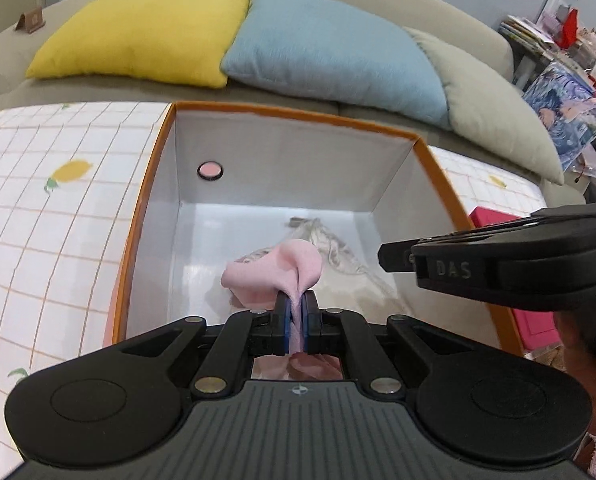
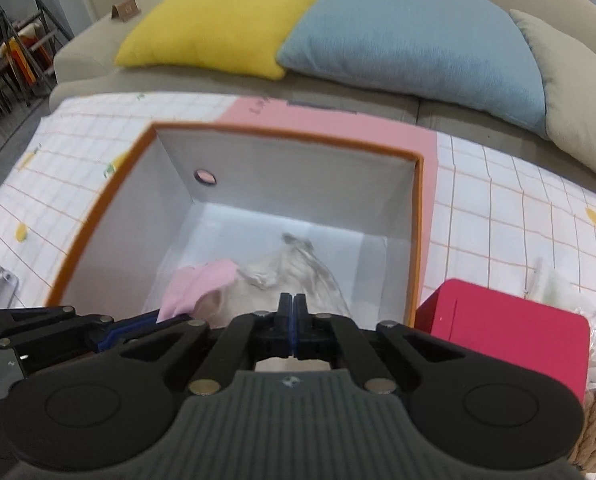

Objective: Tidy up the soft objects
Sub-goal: 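Carry both items over the orange box and open both grippers, then withdraw both tools from the box toward the brown towel and plastic bag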

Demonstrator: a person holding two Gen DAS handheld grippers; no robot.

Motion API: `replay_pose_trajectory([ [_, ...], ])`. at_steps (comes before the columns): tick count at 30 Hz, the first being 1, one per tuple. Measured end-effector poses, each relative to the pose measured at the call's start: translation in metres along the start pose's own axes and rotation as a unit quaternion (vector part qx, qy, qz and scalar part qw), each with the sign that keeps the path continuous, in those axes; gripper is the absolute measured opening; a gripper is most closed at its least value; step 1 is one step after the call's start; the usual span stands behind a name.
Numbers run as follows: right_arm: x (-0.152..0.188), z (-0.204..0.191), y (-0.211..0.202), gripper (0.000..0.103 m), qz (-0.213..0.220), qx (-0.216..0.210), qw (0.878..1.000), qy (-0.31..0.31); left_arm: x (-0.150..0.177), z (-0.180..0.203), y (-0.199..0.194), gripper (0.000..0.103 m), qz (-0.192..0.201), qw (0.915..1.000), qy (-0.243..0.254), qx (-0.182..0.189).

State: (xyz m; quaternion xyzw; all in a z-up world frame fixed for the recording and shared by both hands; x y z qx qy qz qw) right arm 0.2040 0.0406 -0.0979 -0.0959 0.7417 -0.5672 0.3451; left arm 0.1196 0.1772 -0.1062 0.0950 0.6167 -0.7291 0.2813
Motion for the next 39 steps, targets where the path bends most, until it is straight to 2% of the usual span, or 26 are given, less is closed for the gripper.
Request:
replay_pose_trajectory([
  [3,0.003,0.000,-0.002,0.000,0.003,-0.004,1.000,-0.003,0.001,-0.003,0.001,0.009,-0.008,0.9999,-0.007,0.000],
  [6,0.005,-0.002,-0.009,0.000,0.012,-0.009,1.000,-0.009,0.001,-0.004,0.003,0.026,-0.017,0.9998,-0.006,0.001],
  [8,0.008,-0.003,-0.015,0.000,0.017,-0.015,1.000,-0.012,0.000,-0.004,0.000,0.043,-0.012,0.9999,-0.006,-0.007],
  [10,0.010,-0.002,-0.021,0.000,0.021,-0.018,0.999,-0.016,0.000,-0.004,-0.005,0.052,-0.006,0.9999,-0.010,-0.005],
  [17,0.022,0.007,-0.044,0.003,0.041,-0.032,0.999,-0.016,-0.003,0.007,-0.026,0.055,0.012,0.9999,0.007,-0.006],
  [22,0.035,0.017,-0.075,0.004,0.073,-0.042,0.996,-0.003,-0.002,0.022,-0.056,0.055,0.053,0.9984,0.017,-0.002],
  [26,0.058,0.027,-0.106,0.009,0.111,-0.048,0.993,0.009,0.004,0.039,-0.082,0.055,0.092,0.9953,0.028,0.007],
  [28,0.073,0.031,-0.120,0.013,0.132,-0.043,0.990,0.015,0.008,0.050,-0.094,0.055,0.113,0.9929,0.035,0.015],
  [30,0.090,0.036,-0.133,0.027,0.156,-0.035,0.987,0.024,0.014,0.060,-0.103,0.055,0.128,0.9906,0.042,0.025],
  [35,0.141,0.051,-0.154,0.036,0.190,-0.002,0.980,0.056,0.035,0.094,-0.110,0.055,0.136,0.9855,0.074,0.070],
  [39,0.180,0.072,-0.156,0.039,0.181,0.036,0.979,0.083,0.051,0.124,-0.104,0.054,0.121,0.9803,0.119,0.101],
])
Point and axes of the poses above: each gripper's, at about its wrist camera, not at the fingertips, and y roughly the way its jaws point, z to its right, x to its underside, the point moved 1 cm from there along y, roughly the way its jaws point, and after that the axes turned 6 degrees about -z, right-handed, at the moved point
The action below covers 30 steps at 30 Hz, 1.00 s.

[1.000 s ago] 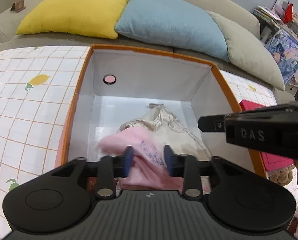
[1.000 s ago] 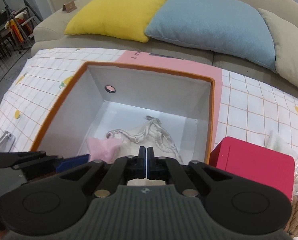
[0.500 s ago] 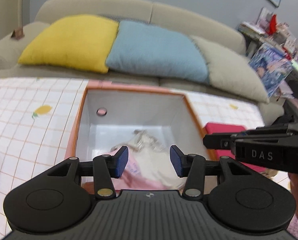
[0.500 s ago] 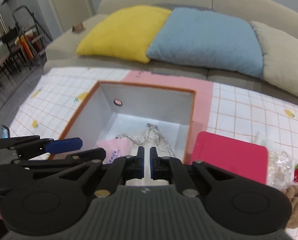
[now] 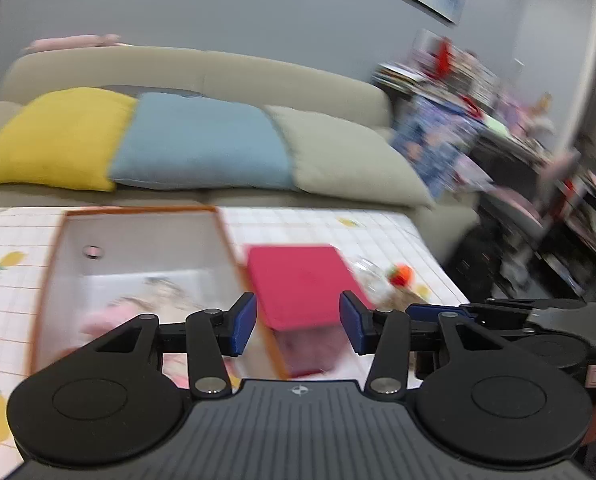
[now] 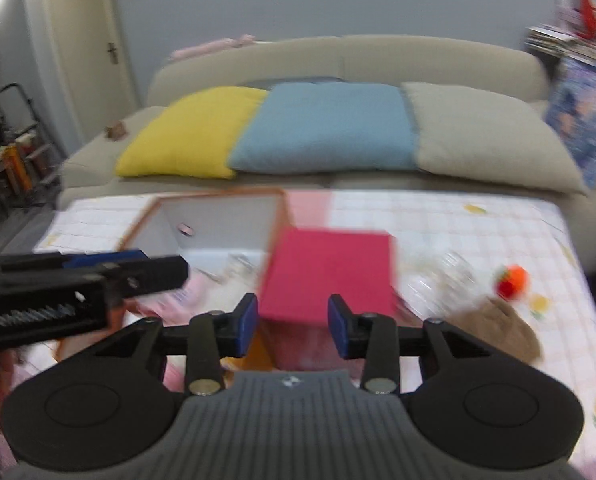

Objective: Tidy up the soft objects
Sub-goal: 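Withdraw both tools from the box toward the brown towel and plastic bag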

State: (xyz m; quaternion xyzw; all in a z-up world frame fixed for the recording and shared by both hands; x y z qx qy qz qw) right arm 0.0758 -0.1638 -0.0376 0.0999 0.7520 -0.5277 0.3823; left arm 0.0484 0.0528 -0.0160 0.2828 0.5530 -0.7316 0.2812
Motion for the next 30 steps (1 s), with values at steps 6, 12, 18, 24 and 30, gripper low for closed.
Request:
replay_pose_trajectory([
  [6,0.031,0.049,0.000,0.049,-0.024,0.065,0.997,0.046,0.006,0.038,0.022,0.051,-0.034,0.9978,0.053,0.021],
  [12,0.039,0.091,0.022,0.067,-0.023,0.104,0.990,0.093,-0.007,0.068,0.044,0.051,-0.059,0.9922,0.109,0.018],
  [18,0.040,0.115,0.071,0.085,-0.049,0.120,0.983,0.128,-0.010,0.094,0.063,0.051,-0.084,0.9852,0.149,0.007],
  [24,0.043,0.135,0.109,0.082,-0.074,0.109,0.978,0.163,-0.018,0.106,0.080,0.051,-0.097,0.9789,0.180,-0.002],
  [30,0.046,0.144,0.118,0.056,-0.077,0.090,0.978,0.170,-0.031,0.118,0.106,0.051,-0.116,0.9705,0.211,-0.011],
])
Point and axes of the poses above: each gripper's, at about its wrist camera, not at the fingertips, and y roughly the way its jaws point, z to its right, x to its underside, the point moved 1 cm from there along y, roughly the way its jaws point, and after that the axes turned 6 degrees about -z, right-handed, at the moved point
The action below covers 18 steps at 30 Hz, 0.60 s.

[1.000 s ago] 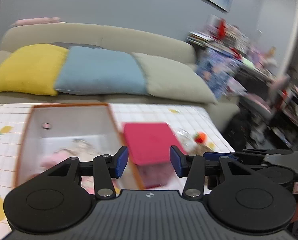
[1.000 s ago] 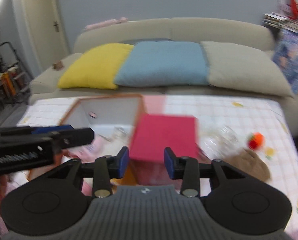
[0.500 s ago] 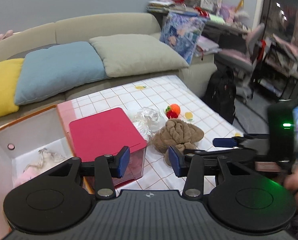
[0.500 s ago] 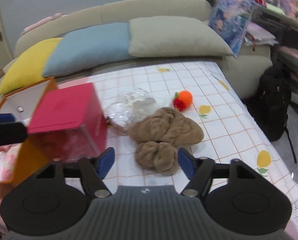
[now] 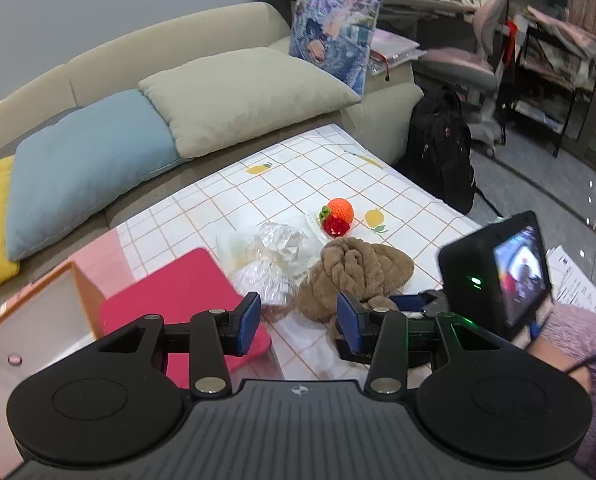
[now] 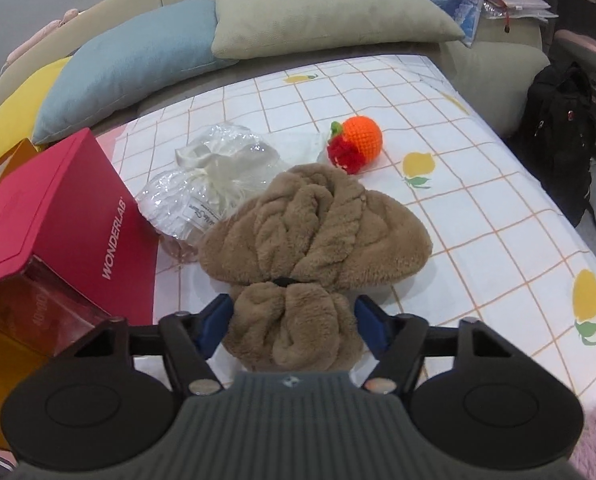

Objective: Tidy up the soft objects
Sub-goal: 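Withdraw both tools from the box toward the brown towel and plastic bag, then grasp the clear plastic gift bag with the left gripper while the right grasps the brown towel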

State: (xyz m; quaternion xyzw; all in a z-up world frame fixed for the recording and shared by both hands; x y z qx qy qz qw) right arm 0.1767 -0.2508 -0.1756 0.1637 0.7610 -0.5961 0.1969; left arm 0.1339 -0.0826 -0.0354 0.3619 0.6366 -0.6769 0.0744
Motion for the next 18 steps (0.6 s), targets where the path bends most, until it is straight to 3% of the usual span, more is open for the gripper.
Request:
replay_pose_trajectory([
  [6,-0.002,0.007,-0.010,0.033,0.016,-0.011,1.000,0.005,-0.028,-0.002,0.033,0.051,-0.037,0.9990,0.021,-0.011],
  [11,-0.006,0.028,-0.022,0.032,0.064,0.022,0.996,0.051,-0.051,-0.002,0.069,0.055,-0.089,0.9945,0.050,-0.025],
  [15,-0.008,0.041,-0.009,0.032,0.040,0.028,0.995,0.083,-0.064,0.002,0.104,0.057,-0.135,0.9871,0.083,-0.025],
  [18,-0.007,0.037,-0.007,0.032,0.042,0.030,0.996,0.072,-0.071,0.006,0.132,0.057,-0.168,0.9791,0.107,-0.042],
])
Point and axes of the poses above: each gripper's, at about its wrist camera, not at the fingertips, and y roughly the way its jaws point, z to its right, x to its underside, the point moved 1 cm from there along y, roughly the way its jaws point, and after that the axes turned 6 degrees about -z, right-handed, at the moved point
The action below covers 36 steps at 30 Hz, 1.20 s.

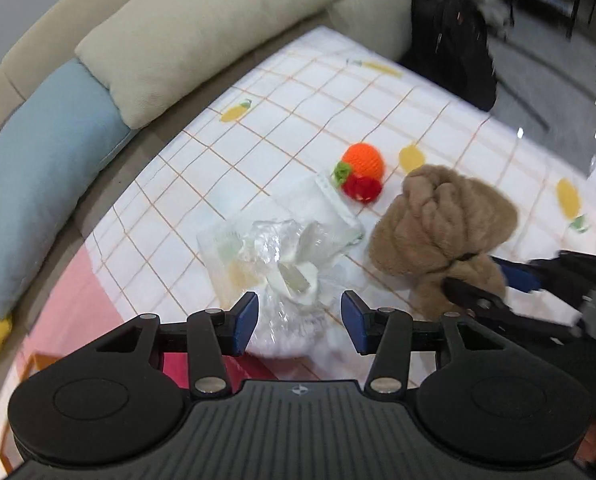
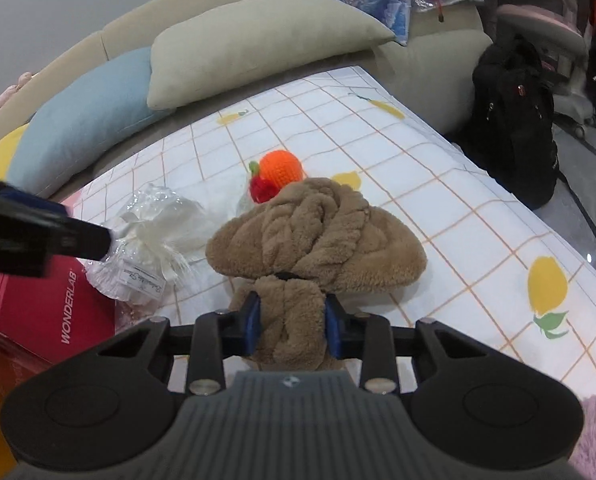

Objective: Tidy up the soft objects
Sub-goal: 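Grasp the clear plastic gift bag with the left gripper while the right grasps the brown towel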

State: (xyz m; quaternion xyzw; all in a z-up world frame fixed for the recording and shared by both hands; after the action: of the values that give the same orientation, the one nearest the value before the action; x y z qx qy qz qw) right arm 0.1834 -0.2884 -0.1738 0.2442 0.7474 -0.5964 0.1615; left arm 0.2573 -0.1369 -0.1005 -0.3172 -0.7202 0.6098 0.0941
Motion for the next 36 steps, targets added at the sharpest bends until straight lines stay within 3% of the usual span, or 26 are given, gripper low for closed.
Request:
replay_pose_trajectory([
  [3,0.001,0.001,0.002,0.033,-0.008,-0.007,1.000,0.006,-0.011,0.003,0.021,0.057,-0.048,0.9985,0.012,-0.021],
  [7,-0.001,0.003,0.003,0.033,-0.008,-0.012,1.000,0.009,-0.016,0.003,0.042,0.057,-0.083,0.9957,0.018,-0.037],
  [17,-0.002,0.006,0.008,0.037,-0.015,-0.018,1.000,0.015,-0.023,0.017,0.069,0.069,-0.123,0.9894,0.036,-0.068],
  [19,-0.002,0.006,0.008,0.037,-0.015,-0.019,1.000,0.016,-0.022,0.021,0.072,0.067,-0.127,0.9877,0.046,-0.080],
  [26,-0.001,0.006,0.009,0.037,-0.013,-0.020,1.000,0.015,-0.016,0.029,0.068,0.047,-0.098,0.9849,0.083,-0.116],
  [36,0.002,0.008,-0.007,0.033,0.016,-0.027,0.999,0.010,-0.003,0.026,-0.001,0.045,-0.004,0.9969,0.043,-0.065],
])
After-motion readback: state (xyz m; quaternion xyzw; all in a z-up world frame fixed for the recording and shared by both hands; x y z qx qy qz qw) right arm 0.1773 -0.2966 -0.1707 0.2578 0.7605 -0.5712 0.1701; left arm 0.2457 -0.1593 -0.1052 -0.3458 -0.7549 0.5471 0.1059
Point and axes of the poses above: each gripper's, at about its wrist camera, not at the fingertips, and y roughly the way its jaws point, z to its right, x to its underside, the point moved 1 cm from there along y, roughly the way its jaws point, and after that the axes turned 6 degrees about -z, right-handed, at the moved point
